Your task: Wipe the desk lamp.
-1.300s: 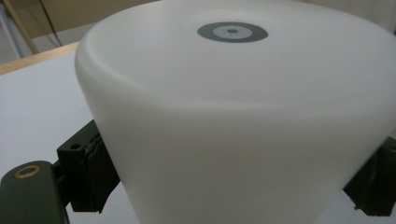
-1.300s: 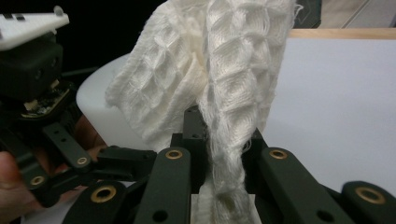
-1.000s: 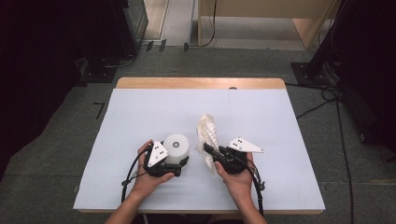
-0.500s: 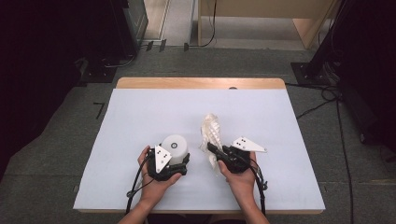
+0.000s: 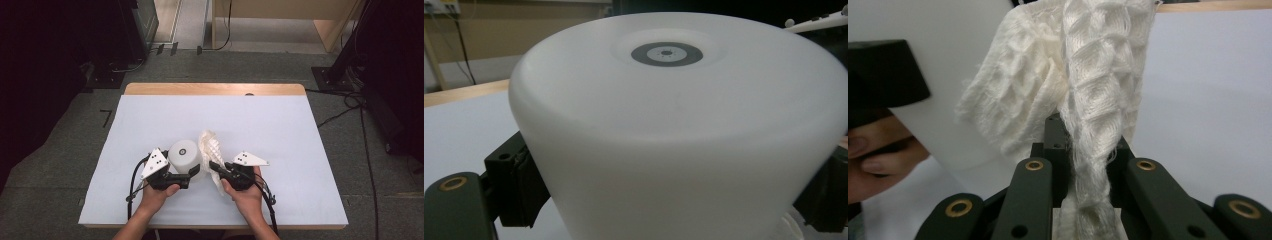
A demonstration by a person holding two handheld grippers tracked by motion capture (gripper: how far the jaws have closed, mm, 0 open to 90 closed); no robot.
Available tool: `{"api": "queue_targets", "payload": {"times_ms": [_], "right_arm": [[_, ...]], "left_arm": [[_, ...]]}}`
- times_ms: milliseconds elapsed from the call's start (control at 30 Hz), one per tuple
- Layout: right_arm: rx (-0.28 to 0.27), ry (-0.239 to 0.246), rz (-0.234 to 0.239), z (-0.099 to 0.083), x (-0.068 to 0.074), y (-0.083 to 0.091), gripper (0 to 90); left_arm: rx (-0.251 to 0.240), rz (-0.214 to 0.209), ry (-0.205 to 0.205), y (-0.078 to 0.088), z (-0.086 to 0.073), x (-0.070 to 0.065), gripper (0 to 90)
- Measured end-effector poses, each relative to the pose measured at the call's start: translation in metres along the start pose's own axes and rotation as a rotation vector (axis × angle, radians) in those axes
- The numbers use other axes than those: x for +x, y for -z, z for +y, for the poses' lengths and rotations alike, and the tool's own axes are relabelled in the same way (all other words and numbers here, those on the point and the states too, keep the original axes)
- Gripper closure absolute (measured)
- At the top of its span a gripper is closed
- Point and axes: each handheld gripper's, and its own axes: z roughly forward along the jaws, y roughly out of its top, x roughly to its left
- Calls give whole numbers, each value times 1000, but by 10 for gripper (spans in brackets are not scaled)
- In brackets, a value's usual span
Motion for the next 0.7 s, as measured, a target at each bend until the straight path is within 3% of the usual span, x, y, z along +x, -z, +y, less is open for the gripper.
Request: {"api": "queue_targets", "payload": {"times_ms": [167,200,300,433,567,700], "right_arm": [[0,-2,0,1,4,0,799],[-10,-19,10,3,5,2,800],[-30,-10,2,7,6,5,800],[-66,-11,6,16,6,16,800],[-76,-9,10,19,6,19,799],[-28,-20,7,10,4,8,800]], "left_arm": [[20,-28,1,-3,-2,-1,87],[36,-35,-7,-5,-3,-2,87],[59,-39,-16,-9,-5,-4,87],[128,-66,-52,-17,-9,-7,87],[112,-85,-51,-14,-5,-6,87],[69,-83,-34,-5,2,-1,87]]}}
